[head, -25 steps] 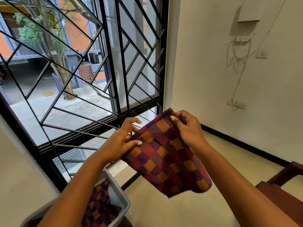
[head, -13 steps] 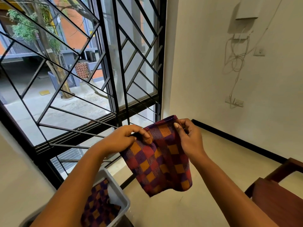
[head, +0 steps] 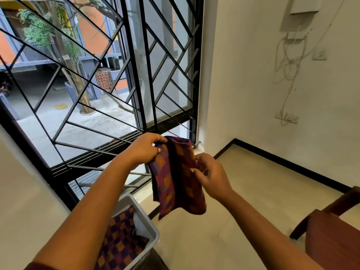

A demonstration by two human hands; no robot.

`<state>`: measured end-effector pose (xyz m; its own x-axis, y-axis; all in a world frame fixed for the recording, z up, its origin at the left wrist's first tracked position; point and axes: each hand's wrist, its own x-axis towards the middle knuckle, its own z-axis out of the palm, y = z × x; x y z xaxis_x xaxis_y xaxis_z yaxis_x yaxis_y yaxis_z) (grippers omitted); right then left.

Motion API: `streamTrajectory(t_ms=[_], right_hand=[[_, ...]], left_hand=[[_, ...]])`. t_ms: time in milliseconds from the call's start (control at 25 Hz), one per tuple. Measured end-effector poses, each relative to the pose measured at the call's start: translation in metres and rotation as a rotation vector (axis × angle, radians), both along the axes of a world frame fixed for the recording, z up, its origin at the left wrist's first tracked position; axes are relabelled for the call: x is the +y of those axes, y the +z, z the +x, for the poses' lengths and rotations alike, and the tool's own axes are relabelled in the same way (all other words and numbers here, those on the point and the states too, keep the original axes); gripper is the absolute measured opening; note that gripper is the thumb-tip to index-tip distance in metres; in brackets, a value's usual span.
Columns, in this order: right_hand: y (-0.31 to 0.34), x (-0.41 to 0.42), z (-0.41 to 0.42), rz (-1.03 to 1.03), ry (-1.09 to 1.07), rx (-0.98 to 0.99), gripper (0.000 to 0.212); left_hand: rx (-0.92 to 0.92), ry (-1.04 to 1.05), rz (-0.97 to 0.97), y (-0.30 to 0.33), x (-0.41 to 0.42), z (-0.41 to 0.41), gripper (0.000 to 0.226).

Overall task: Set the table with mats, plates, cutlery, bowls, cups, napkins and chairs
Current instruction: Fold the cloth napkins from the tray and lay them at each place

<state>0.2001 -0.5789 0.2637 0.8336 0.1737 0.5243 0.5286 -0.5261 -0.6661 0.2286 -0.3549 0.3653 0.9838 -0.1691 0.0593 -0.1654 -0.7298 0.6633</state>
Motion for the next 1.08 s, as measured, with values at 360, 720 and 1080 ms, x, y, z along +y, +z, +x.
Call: streamTrajectory(t_ms=[360,720,1080], right_hand=[[-0.023,0.050,-0.019,-0.258,0.126,-0.228,0.034],[0.020,0.001,0.023,0.169,0.275,0.511,0.068],[0.035,0.009,0.013,0.411,0.302,0.694,0.029]], left_hand=[[-0.005,-0.001,0.090,-0.008,-0.019,-0.007,0.044],[-0.061,-0.301,-0.199,0.025,-0.017,-0.013,0.055],[0.069,-0.056,-0.601,0.002,-0.002,-0.002,0.096]])
